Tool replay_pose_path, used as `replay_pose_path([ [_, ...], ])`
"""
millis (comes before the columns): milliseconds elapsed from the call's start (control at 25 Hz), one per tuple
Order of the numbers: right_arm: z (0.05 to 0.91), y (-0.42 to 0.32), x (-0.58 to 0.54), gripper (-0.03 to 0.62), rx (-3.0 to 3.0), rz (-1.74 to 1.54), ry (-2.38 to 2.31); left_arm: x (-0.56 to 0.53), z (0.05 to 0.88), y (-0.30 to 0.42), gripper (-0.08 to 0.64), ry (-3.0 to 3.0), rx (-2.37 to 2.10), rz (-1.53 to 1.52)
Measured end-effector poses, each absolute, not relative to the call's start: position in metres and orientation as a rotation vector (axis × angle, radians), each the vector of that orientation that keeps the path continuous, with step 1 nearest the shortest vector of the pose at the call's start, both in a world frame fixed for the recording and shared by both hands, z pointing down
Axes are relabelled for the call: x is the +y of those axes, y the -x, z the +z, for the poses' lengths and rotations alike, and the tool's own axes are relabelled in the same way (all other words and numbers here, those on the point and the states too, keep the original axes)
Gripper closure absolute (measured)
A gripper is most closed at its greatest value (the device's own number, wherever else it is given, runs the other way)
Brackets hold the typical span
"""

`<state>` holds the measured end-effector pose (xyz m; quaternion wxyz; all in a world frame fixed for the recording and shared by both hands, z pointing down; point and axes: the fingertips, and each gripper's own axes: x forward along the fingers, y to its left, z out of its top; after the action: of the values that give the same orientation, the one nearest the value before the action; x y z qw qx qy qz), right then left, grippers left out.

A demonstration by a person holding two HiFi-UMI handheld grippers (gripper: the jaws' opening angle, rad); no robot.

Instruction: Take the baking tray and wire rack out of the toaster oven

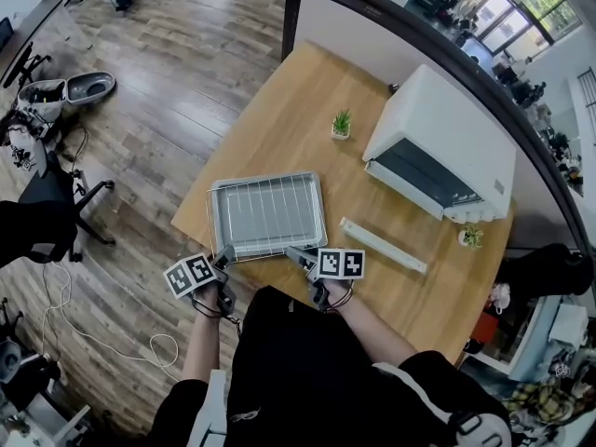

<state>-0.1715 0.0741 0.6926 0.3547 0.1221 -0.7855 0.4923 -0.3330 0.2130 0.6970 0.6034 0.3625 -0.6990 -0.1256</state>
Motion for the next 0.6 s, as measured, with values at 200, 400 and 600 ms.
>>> replay_pose_path([
  [200, 0.693, 0.171, 0.078, 0.287, -2.006, 1.254, -0.281, 0.212, 0.703, 0.341, 0.264, -0.89, -1.714, -0.118],
  [400, 0.693, 0.169, 0.093, 0.264, -1.903, 1.343, -0.209, 0.201, 0.713, 0.333, 0.253, -0.918, -1.68, -0.095],
  [600, 0.695, 0.162, 0.09, 0.265, -1.938, 1.27, -0.237, 0.205, 0.716, 0.336, 0.253, -0.912, -1.692, -0.061],
])
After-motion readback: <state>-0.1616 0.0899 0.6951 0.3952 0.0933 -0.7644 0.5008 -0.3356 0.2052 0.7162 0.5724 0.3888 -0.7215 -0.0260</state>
